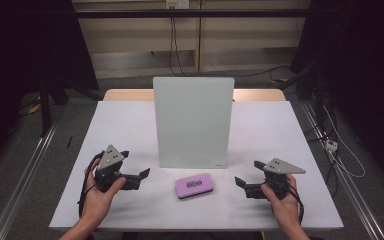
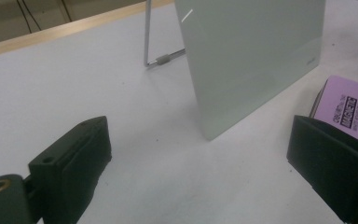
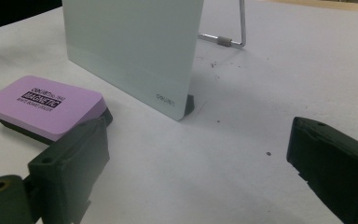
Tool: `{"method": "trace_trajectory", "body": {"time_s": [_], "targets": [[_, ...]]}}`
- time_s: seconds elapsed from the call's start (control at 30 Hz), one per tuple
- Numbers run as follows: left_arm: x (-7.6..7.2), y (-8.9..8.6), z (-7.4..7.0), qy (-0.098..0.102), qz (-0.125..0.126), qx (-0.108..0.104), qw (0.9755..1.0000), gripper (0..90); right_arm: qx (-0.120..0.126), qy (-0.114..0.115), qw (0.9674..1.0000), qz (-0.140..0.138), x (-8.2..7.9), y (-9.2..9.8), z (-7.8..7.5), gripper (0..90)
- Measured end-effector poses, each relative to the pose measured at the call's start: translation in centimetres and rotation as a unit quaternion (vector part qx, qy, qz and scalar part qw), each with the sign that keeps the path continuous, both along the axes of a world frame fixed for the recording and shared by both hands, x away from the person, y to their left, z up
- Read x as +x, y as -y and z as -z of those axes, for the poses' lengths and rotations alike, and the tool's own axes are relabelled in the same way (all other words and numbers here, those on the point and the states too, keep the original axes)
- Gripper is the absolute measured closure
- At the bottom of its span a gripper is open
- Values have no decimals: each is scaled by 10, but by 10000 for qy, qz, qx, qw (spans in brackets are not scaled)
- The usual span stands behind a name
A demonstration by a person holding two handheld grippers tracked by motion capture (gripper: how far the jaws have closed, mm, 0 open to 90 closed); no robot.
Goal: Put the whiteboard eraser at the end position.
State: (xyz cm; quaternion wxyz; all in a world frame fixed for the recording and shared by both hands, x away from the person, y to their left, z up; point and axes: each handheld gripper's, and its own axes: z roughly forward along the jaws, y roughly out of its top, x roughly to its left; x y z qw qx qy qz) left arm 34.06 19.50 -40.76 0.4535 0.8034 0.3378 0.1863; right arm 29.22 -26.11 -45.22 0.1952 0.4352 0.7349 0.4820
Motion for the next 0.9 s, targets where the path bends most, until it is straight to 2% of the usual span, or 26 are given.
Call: {"method": "trace_trajectory", "body": {"time_s": [0.23,0.43,0.53,0.67,0.73,0.83,0.9], "targets": [[-8,-5,15,-258,-109,-62,9996,61,1,-4,10000,-5,0,0,0,55],[-9,-12,23,-159,-226,-115,9996,59,1,11,10000,-1,-1,1,0,55],[-9,-15,26,-273,-258,-210,9991,59,6,7,10000,-16,-2,1,-1,55],[-7,-17,26,-237,-334,-251,9988,59,8,0,10000,12,-2,2,-1,55],[-8,-18,25,-195,-357,-192,9990,59,2,-4,10000,10,-2,2,-1,55],[-8,-19,24,-174,-334,-319,9988,60,-25,-3,10000,35,-2,2,-1,55],[-7,-18,23,-169,-295,-250,9991,60,-33,-1,10000,51,-2,2,-1,55]]}}
